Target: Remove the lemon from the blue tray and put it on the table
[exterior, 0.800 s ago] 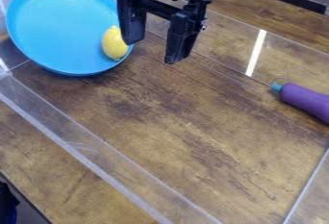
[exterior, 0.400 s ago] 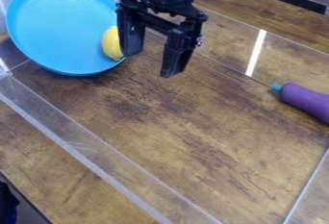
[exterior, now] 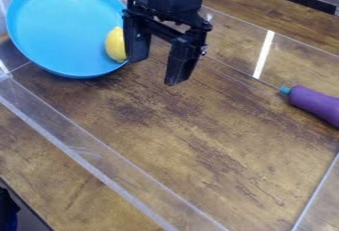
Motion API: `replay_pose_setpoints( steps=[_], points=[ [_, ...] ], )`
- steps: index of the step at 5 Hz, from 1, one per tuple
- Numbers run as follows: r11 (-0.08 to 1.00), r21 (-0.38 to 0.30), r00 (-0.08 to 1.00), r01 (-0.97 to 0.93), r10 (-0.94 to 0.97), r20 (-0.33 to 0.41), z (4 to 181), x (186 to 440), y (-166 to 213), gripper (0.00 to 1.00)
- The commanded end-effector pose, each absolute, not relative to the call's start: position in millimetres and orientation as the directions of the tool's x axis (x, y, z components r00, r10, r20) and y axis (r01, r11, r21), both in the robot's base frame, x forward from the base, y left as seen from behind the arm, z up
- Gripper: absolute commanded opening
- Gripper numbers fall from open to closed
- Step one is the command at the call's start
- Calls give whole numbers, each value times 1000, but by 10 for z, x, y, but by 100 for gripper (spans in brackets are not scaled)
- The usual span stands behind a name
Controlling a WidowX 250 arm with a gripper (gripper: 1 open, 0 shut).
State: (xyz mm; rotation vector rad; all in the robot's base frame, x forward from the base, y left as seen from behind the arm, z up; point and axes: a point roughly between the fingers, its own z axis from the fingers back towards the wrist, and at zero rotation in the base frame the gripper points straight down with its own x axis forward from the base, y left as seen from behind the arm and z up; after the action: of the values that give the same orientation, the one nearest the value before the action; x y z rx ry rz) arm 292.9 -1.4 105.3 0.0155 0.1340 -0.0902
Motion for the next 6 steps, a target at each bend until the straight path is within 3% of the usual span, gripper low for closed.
replay_pose_setpoints(
  steps=[1,6],
  points=[
    [997,17,991,77,-74,-112,1098,2953,80,100],
    [989,43,981,144,-137,-137,916,3012,249,100]
  ],
)
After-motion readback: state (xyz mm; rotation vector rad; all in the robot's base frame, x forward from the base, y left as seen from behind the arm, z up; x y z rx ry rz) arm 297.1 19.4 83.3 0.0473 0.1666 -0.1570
